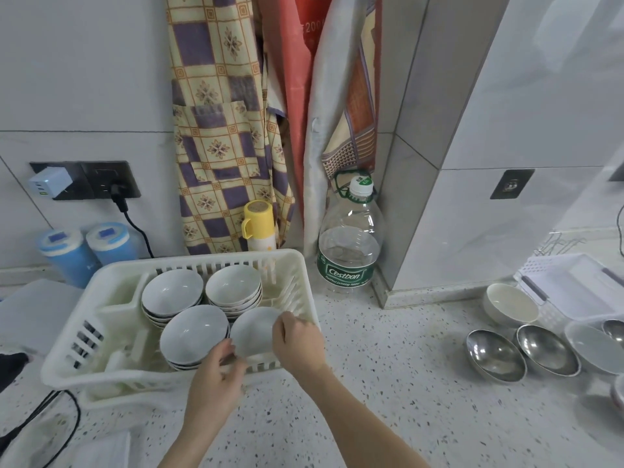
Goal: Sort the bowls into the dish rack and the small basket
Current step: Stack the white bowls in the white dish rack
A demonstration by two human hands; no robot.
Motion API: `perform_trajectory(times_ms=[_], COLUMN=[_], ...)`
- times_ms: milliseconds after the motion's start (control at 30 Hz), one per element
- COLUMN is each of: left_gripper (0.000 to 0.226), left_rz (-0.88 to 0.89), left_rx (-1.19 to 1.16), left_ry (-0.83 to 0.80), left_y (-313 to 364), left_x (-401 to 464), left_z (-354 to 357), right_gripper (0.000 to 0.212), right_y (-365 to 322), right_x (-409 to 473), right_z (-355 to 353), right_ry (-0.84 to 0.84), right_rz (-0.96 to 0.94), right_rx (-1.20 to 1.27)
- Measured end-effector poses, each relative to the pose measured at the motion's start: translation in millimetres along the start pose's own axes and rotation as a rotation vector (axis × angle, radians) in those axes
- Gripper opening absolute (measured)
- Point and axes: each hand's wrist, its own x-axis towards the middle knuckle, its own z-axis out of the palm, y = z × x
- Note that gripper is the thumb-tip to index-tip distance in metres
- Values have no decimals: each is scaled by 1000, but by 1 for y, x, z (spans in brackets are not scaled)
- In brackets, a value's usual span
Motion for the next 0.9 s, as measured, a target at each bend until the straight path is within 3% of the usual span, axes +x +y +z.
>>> perform_trajectory(times_ms=[100,233,567,900], left_gripper=[22,28,21,19], left_rz=[59,49,-233,-233], left_rx=[-140,-289,-347,-149], left_ry=[127,103,-6,-444], left_y=[8,22,36,62], left_x=[-11,-27,-73,-122], left_z=[11,42,180,282], right_gripper=[29,27,30,20], right_y=[6,28,174,267], right_x=[-5,-12,-75,-125], right_z=[-21,-51,-128,-206], right_ry=[-59,-126,-193,187], right_rz=[141,385,664,897], right_rx=[502,1096,938,964])
